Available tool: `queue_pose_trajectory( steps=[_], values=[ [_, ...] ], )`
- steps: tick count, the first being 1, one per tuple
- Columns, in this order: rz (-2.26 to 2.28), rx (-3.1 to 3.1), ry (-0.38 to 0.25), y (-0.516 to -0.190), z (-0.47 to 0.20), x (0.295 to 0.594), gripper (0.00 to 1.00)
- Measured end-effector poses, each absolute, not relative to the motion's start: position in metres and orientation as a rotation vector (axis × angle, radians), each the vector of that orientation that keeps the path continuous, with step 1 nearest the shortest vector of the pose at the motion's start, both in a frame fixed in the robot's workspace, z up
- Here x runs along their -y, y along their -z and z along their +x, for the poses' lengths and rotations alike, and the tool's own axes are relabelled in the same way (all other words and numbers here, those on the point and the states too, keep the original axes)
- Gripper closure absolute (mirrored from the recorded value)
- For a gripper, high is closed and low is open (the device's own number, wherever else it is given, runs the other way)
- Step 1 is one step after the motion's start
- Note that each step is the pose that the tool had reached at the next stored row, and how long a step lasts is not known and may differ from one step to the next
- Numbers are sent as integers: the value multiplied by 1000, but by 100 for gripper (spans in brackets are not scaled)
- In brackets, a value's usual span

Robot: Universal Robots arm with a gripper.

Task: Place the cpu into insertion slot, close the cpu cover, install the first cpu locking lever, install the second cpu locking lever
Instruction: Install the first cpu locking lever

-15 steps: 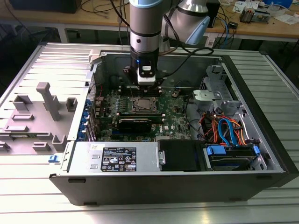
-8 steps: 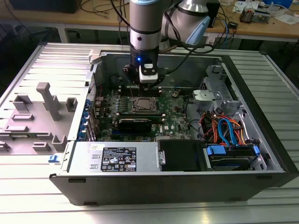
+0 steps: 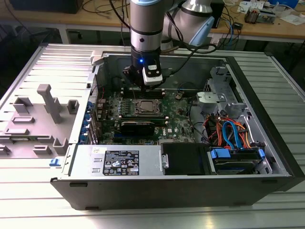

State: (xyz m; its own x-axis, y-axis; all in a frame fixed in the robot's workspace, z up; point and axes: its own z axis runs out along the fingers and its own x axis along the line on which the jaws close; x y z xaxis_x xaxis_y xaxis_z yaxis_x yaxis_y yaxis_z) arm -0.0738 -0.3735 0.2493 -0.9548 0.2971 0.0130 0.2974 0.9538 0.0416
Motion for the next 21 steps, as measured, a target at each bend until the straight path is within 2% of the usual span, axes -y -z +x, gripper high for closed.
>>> queue_pose_trajectory(
  steps=[21],
  values=[
    [-317,3113,105,-249,-114,374,89]
  ],
)
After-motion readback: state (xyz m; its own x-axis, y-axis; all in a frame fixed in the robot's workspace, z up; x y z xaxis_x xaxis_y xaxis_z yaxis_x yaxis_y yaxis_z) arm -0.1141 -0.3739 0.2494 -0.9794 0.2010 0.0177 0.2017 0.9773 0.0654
